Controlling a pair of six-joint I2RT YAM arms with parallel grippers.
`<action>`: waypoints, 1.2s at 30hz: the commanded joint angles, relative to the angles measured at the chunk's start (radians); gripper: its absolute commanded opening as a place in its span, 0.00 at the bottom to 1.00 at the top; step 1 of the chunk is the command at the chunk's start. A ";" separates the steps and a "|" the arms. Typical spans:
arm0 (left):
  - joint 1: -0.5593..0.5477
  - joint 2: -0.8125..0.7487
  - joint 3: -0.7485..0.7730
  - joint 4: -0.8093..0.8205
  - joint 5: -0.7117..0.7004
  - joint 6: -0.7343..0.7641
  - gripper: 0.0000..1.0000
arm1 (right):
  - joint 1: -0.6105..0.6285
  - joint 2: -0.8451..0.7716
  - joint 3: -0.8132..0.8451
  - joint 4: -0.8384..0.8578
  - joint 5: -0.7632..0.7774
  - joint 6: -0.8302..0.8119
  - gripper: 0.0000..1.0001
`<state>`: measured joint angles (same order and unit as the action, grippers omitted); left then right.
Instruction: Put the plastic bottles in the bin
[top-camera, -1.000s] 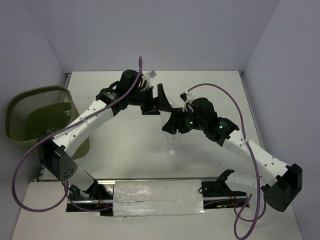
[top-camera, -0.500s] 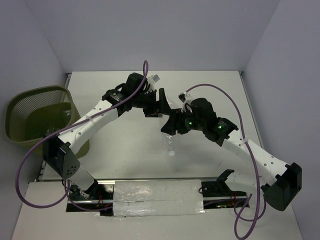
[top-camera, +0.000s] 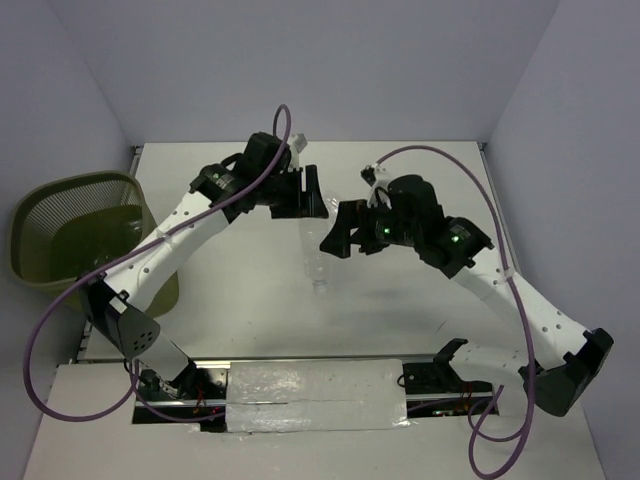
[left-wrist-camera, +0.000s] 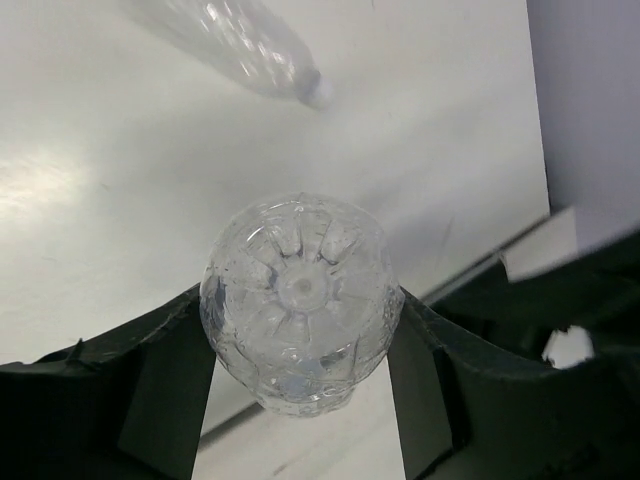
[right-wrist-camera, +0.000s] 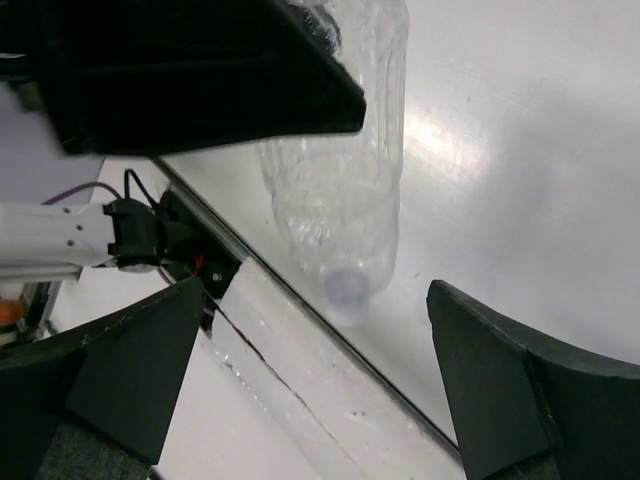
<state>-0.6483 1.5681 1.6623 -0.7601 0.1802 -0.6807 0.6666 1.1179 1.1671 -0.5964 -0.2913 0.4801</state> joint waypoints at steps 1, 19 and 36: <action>0.018 0.009 0.166 -0.149 -0.217 0.108 0.09 | 0.007 -0.027 0.199 -0.202 0.042 -0.104 1.00; 0.100 -0.241 0.184 0.935 -1.614 1.308 0.00 | -0.032 -0.187 0.260 -0.298 0.601 0.005 1.00; 0.269 -0.335 0.100 0.541 -1.665 0.941 0.00 | -0.068 -0.171 0.135 -0.177 0.420 0.034 1.00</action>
<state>-0.3943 1.2179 1.7916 -0.0479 -1.4685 0.4343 0.6037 0.9470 1.3159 -0.8204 0.1539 0.5049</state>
